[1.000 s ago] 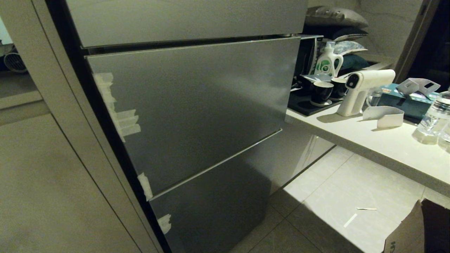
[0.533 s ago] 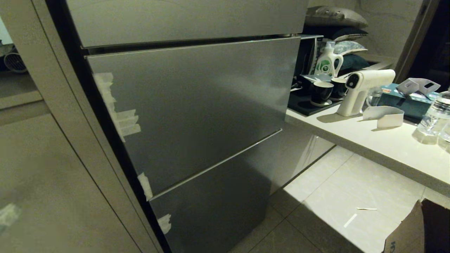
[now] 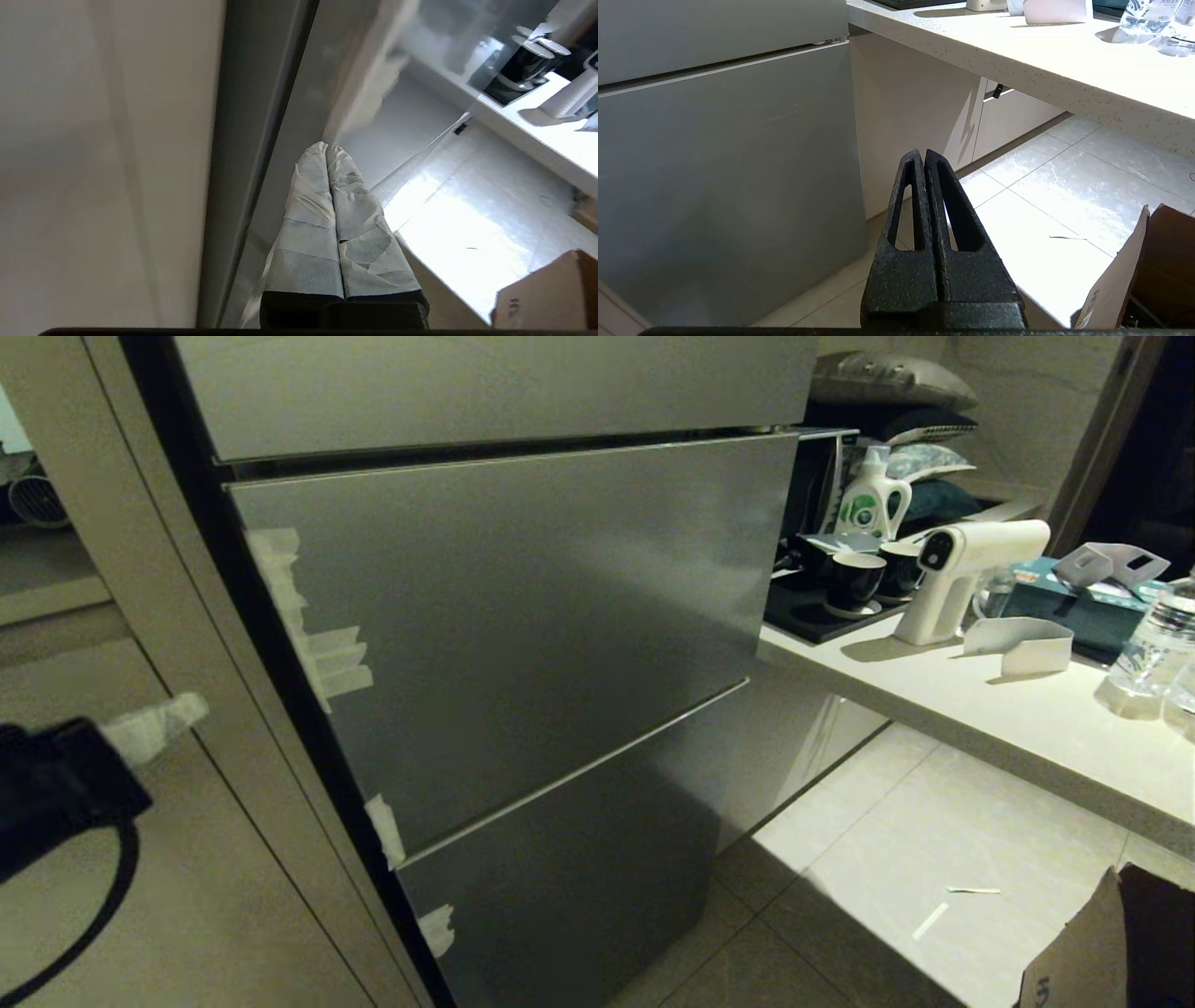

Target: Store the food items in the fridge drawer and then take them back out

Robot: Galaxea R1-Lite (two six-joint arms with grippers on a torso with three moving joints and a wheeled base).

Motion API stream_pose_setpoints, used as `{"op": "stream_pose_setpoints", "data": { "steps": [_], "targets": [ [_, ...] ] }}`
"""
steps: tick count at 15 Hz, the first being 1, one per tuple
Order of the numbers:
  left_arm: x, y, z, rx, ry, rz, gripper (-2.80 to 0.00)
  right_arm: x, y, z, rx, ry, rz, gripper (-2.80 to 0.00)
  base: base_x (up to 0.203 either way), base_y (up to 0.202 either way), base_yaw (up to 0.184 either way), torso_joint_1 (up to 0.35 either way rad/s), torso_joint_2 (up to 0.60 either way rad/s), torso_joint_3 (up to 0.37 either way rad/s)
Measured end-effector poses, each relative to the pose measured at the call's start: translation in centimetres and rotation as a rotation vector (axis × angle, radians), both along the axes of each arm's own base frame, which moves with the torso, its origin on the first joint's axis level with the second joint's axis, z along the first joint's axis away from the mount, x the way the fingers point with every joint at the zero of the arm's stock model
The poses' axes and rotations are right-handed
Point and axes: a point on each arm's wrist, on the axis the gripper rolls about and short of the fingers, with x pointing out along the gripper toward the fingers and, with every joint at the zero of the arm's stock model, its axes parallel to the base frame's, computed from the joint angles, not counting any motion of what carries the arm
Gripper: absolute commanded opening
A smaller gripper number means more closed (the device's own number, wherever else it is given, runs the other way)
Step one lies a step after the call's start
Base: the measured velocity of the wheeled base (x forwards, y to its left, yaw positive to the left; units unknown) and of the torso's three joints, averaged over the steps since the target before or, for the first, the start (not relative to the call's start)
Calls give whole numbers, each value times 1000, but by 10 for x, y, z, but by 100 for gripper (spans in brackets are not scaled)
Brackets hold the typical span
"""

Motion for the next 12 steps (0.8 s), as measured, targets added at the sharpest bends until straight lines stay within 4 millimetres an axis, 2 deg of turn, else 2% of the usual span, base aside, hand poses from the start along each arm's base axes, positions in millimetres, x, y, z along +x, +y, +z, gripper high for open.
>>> {"op": "stream_pose_setpoints", "data": {
  "steps": [4, 9, 12],
  "targets": [
    [44, 2, 3, -2, -24, 7, -280, 0, 0, 0, 1, 1, -1, -280, 0, 0, 0, 0, 0, 0],
    [70, 12, -1, -3, 11, 41, -280, 0, 0, 0, 1, 0, -1, -280, 0, 0, 0, 0, 0, 0],
    [85, 12, 3, -5, -35, 27, -280, 0, 0, 0, 0, 0, -1, -280, 0, 0, 0, 0, 0, 0]
  ]
}}
